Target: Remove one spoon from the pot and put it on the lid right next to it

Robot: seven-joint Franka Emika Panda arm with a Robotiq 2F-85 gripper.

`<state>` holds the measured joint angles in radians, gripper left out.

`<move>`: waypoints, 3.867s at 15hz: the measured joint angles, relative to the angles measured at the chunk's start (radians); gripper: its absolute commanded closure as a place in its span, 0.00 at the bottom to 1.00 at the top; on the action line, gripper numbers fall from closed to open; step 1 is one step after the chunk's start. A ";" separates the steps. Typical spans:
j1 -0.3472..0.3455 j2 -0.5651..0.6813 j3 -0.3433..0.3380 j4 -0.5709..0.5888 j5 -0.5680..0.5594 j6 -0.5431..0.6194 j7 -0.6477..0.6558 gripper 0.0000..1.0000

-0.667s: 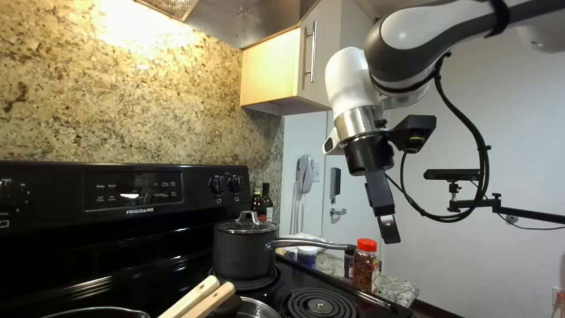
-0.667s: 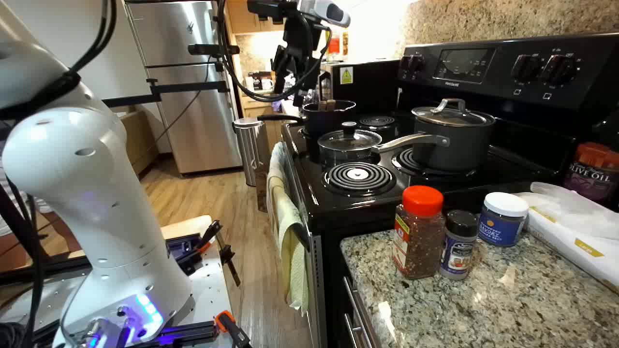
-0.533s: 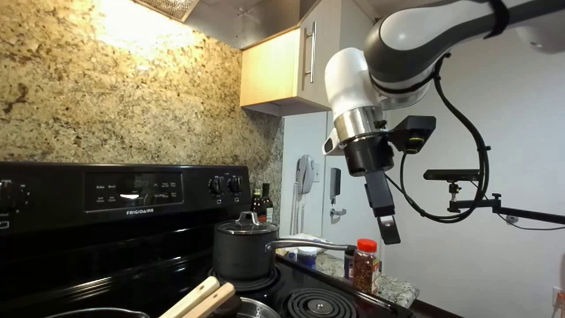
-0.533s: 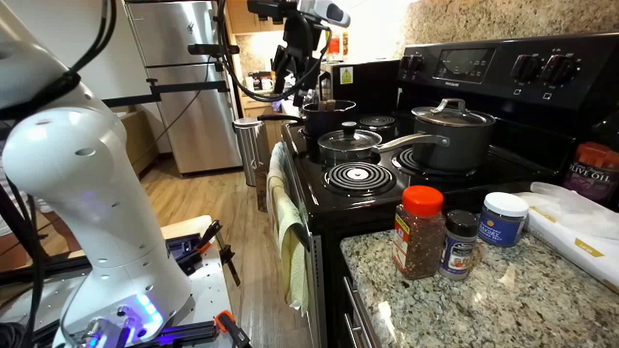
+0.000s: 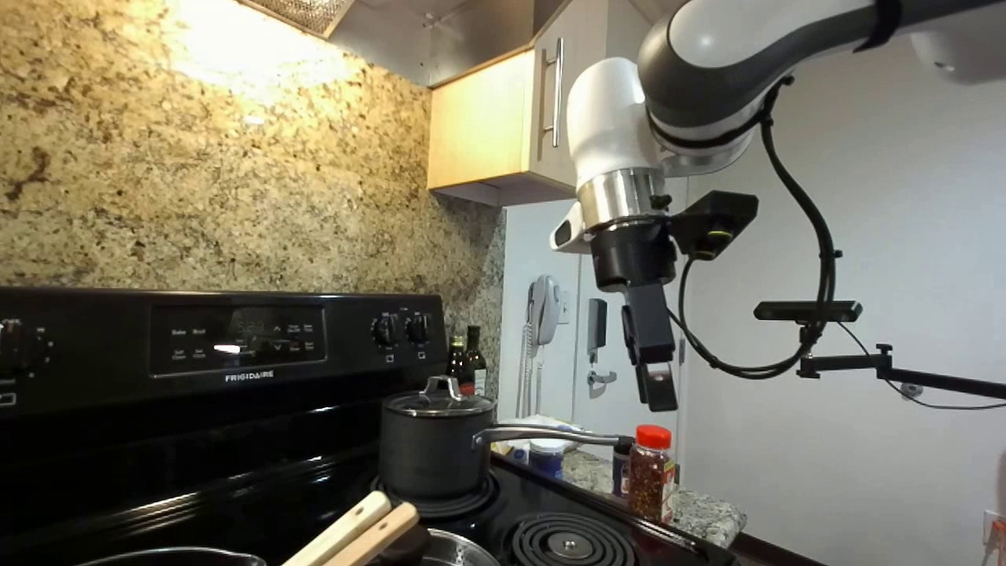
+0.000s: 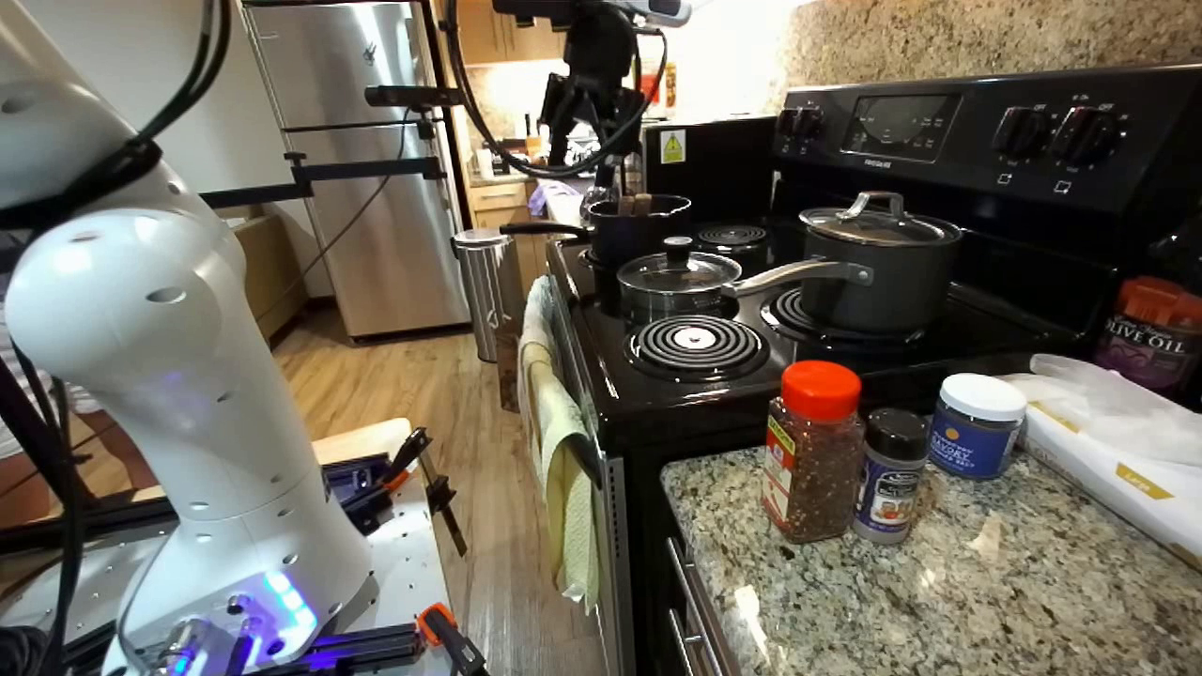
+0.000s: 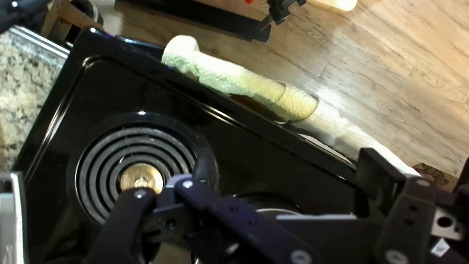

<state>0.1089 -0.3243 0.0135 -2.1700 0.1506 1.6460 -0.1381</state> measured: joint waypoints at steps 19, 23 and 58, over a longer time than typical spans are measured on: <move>0.082 0.385 0.144 0.387 -0.222 0.141 -0.380 0.00; 0.083 0.401 0.155 0.387 -0.220 0.140 -0.381 0.00; 0.152 0.668 0.216 0.711 -0.319 -0.046 -0.379 0.86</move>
<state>0.2607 0.3436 0.2299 -1.4589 -0.1688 1.6004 -0.5171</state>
